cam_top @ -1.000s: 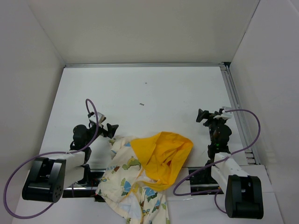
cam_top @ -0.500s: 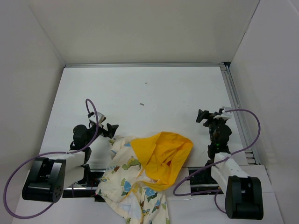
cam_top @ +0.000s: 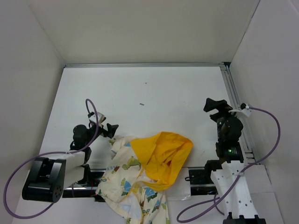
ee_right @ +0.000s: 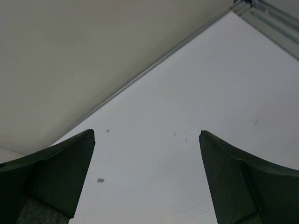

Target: Zip up the jacket

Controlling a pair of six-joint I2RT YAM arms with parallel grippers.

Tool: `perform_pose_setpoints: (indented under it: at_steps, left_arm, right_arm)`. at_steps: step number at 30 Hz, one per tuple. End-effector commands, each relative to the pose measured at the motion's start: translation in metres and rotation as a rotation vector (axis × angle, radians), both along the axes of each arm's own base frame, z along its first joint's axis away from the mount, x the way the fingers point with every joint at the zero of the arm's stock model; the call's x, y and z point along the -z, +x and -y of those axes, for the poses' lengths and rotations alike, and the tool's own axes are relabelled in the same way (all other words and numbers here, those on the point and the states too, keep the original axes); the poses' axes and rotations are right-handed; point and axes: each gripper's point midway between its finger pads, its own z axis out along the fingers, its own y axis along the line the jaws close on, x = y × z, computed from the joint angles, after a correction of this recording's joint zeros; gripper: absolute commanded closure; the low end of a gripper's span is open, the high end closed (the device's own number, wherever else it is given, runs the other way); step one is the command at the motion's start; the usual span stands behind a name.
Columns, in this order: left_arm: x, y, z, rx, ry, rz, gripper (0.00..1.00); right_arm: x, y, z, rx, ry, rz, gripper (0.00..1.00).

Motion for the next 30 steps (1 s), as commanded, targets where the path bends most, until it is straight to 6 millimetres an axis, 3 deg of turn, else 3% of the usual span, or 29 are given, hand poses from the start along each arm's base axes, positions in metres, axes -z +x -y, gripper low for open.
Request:
perform_pose_setpoints:
  at_steps: [1, 3, 4, 5, 6, 7, 10, 11, 12, 13, 14, 15, 16, 18, 20, 22, 24, 25, 26, 27, 29, 30]
  left_arm:
    - [-0.010, -0.001, 0.001, 0.018, 0.009, 0.069, 0.01]
    - [-0.010, -0.001, 0.001, 0.018, 0.009, 0.069, 0.01]
    - [-0.010, -0.001, 0.001, 0.018, 0.009, 0.070, 0.01]
    - [-0.010, -0.001, 0.001, 0.018, 0.009, 0.070, 0.01]
    - [-0.010, -0.001, 0.001, 0.020, 0.011, 0.071, 0.01]
    - [-0.010, -0.001, 0.001, 0.019, 0.009, 0.067, 0.01]
    - [-0.009, 0.000, 0.000, 0.012, 0.009, 0.060, 0.01]
    - [-0.013, 0.000, -0.001, 0.001, 0.008, 0.084, 0.01]
    - [-0.037, 0.005, 0.000, -0.001, 0.006, 0.145, 0.01]
    - [-0.047, 0.008, 0.002, 0.002, 0.004, 0.132, 0.01]
    - [-0.032, 0.004, 0.000, -0.010, 0.012, 0.008, 0.01]
    - [-0.080, 0.009, 0.001, -0.035, -0.073, 0.075, 0.01]
    - [-0.096, 0.008, 0.001, -0.040, -0.100, 0.091, 0.01]
    - [-0.138, -0.013, 0.021, 0.103, -0.106, 0.176, 0.01]
    - [-0.158, -0.027, 0.031, 0.162, -0.158, 0.178, 0.01]
    - [-0.163, -0.026, 0.031, 0.144, -0.210, 0.126, 0.01]
    - [-0.168, -0.024, 0.035, 0.144, -0.252, 0.018, 0.01]
    - [-0.173, -0.021, 0.036, 0.147, -0.253, -0.005, 0.01]
    - [-0.189, -0.015, 0.038, 0.151, -0.262, -0.023, 0.01]
    - [-0.181, -0.014, 0.037, 0.126, -0.279, -0.117, 0.01]
    - [-0.202, -0.006, 0.036, 0.073, -0.350, -0.201, 0.01]
    - [-0.190, -0.006, 0.031, 0.015, -0.367, -0.295, 0.01]
  right_arm:
    - [0.025, -0.015, -0.007, 0.027, 0.226, -0.157, 0.00]
    - [0.024, -0.019, -0.024, -0.104, 0.090, -0.200, 0.00]
    - [0.017, -0.021, -0.031, -0.148, 0.081, -0.204, 0.00]
    - [0.022, -0.024, -0.030, -0.132, 0.100, -0.241, 0.00]
    - [0.038, -0.028, -0.033, -0.139, 0.123, -0.321, 0.00]
    - [0.043, -0.033, -0.056, -0.254, 0.122, -0.359, 0.00]
    - [0.089, -0.045, -0.080, -0.366, 0.168, -0.551, 0.00]
    - [0.099, -0.052, -0.096, -0.449, 0.183, -0.600, 0.00]
    - [0.117, -0.057, -0.102, -0.468, 0.195, -0.678, 0.00]
    - [0.132, -0.063, -0.106, -0.484, 0.198, -0.730, 0.00]
    - [0.146, -0.070, -0.114, -0.494, 0.200, -0.794, 0.00]
    - [0.156, -0.075, -0.116, -0.496, 0.193, -0.828, 0.00]
    - [0.162, -0.080, -0.120, -0.502, 0.178, -0.852, 0.00]
    - [0.176, -0.089, -0.120, -0.461, 0.141, -0.915, 0.01]
    - [0.186, -0.092, -0.123, -0.445, 0.117, -0.960, 0.03]
    - [0.198, -0.096, -0.128, -0.445, 0.115, -1.009, 0.08]
    - [0.199, -0.095, -0.142, -0.503, 0.106, -1.000, 0.25]
    - [0.202, -0.095, -0.147, -0.517, 0.104, -1.007, 0.44]
    - [0.198, -0.087, -0.152, -0.526, 0.114, -0.976, 0.96]
    - [0.189, -0.078, -0.154, -0.506, 0.115, -0.947, 1.00]
    - [0.167, -0.062, -0.162, -0.525, 0.108, -0.875, 1.00]
    - [0.140, -0.048, -0.171, -0.546, 0.102, -0.801, 1.00]
